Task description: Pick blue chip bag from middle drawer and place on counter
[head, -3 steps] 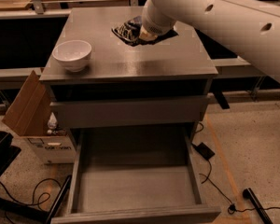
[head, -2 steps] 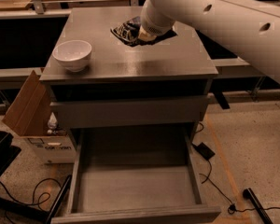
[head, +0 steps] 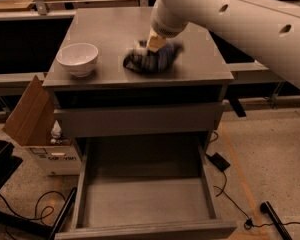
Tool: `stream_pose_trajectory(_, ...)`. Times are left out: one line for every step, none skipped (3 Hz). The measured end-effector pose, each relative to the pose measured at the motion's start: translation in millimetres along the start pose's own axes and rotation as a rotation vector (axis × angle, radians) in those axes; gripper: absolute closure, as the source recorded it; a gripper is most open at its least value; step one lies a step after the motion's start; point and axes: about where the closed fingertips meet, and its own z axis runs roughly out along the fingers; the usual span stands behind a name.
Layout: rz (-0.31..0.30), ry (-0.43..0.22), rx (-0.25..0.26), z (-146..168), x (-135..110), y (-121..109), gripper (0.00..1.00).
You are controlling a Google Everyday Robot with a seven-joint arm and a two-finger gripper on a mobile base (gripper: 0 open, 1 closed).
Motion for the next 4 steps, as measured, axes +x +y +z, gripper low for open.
stream_pose_trajectory(-0.001,-0.001,0.0,-0.3,-0.6,0.2,0.0)
stream_pose_trajectory(-0.001,-0.001,0.0,-0.3,-0.6,0.2,0.0)
stream_pose_trajectory(-0.015,0.018,-0.005,-2.7,-2.5,-2.9,0.0)
stream_pose_trajectory(-0.011,0.059,0.031,-40.3,-10.6,-31.4,0.0)
